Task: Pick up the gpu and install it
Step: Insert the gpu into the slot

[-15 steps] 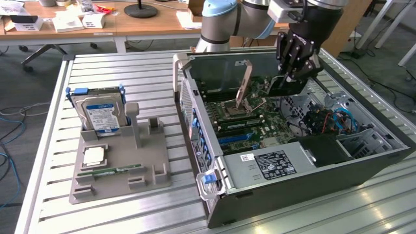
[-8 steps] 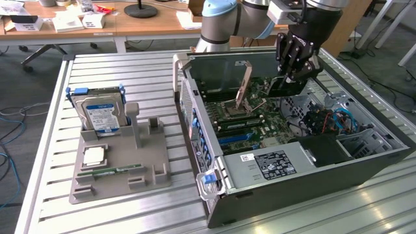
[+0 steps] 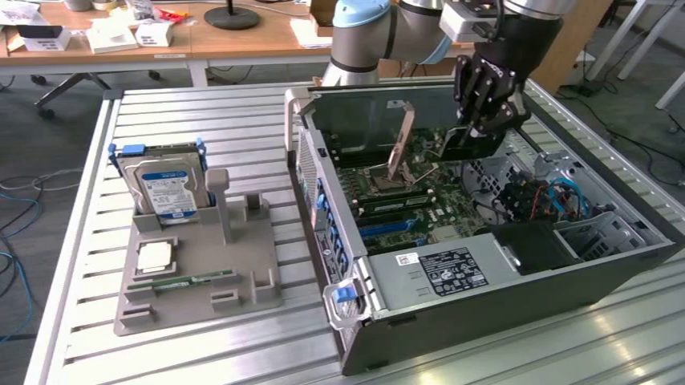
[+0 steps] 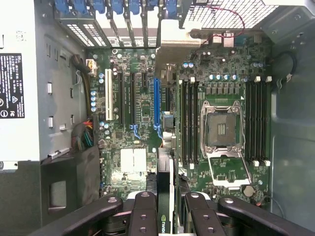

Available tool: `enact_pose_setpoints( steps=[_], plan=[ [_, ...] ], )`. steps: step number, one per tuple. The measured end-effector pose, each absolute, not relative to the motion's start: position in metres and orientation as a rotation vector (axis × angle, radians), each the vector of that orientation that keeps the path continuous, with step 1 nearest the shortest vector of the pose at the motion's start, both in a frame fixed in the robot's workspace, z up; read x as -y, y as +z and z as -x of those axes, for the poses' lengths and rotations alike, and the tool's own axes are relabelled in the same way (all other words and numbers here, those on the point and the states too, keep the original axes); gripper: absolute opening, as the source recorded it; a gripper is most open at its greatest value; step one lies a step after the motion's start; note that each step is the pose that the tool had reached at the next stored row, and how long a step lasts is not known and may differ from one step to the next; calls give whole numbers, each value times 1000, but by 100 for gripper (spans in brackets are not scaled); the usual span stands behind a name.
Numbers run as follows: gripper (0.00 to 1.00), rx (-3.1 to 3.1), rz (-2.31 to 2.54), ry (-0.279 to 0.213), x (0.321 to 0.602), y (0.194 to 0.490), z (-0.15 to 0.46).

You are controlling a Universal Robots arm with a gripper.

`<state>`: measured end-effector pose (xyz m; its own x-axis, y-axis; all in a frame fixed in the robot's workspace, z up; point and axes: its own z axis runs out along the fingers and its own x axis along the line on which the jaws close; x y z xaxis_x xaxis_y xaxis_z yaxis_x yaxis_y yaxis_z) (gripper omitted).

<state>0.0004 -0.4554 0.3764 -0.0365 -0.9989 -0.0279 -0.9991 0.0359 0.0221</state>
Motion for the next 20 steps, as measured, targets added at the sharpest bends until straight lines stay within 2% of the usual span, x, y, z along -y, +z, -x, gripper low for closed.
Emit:
enact_pose_setpoints(
  steps=[20],
  plan=[
    [27, -2250, 2170, 39, 455, 345, 2]
  ],
)
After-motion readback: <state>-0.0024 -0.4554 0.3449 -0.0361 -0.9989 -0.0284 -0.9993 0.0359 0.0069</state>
